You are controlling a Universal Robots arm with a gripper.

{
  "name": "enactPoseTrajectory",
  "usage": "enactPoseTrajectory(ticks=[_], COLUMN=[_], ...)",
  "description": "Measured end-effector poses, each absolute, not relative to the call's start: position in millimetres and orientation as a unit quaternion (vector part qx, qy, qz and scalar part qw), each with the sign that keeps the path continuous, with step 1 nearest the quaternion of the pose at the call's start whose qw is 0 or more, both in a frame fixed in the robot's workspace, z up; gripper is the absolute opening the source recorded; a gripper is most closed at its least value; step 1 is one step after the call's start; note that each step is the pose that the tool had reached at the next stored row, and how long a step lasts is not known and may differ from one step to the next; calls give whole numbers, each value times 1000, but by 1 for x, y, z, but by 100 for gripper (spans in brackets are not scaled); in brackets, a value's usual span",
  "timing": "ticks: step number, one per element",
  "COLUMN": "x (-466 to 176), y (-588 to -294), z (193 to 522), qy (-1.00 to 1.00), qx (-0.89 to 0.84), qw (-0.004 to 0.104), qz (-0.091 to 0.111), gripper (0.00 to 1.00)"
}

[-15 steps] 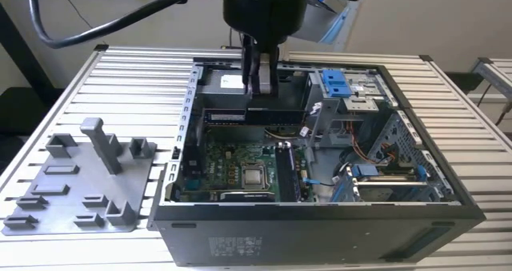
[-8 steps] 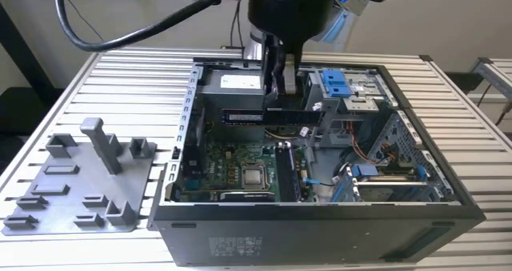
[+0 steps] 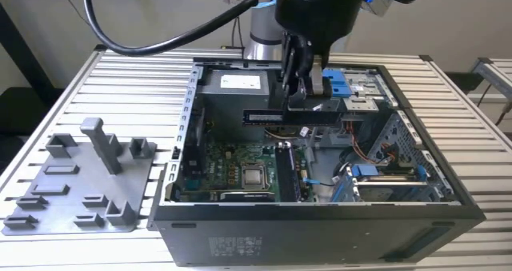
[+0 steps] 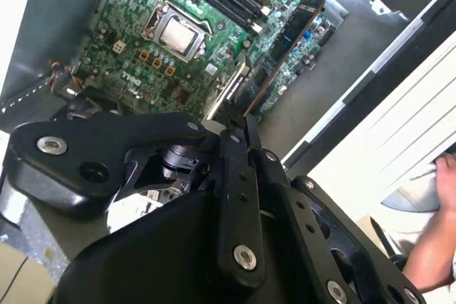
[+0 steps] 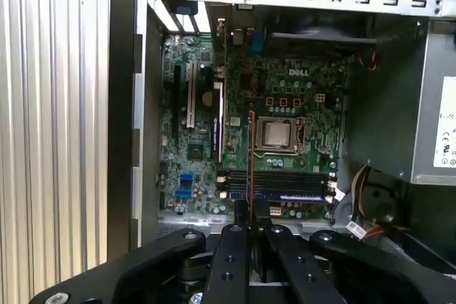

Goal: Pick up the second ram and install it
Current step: 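Pick up the second ram and move it above second insertion slot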

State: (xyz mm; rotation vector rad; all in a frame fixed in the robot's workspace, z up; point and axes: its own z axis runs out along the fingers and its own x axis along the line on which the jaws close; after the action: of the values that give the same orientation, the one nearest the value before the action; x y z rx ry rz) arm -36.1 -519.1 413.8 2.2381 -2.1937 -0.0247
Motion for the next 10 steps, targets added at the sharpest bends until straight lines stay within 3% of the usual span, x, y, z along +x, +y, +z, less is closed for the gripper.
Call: enactPoseTrajectory(ticks=[10], x=[-11], y=[-519], z=[414], qy=[-700], qx=[714], qw=[4], qz=[-8], gripper=[14])
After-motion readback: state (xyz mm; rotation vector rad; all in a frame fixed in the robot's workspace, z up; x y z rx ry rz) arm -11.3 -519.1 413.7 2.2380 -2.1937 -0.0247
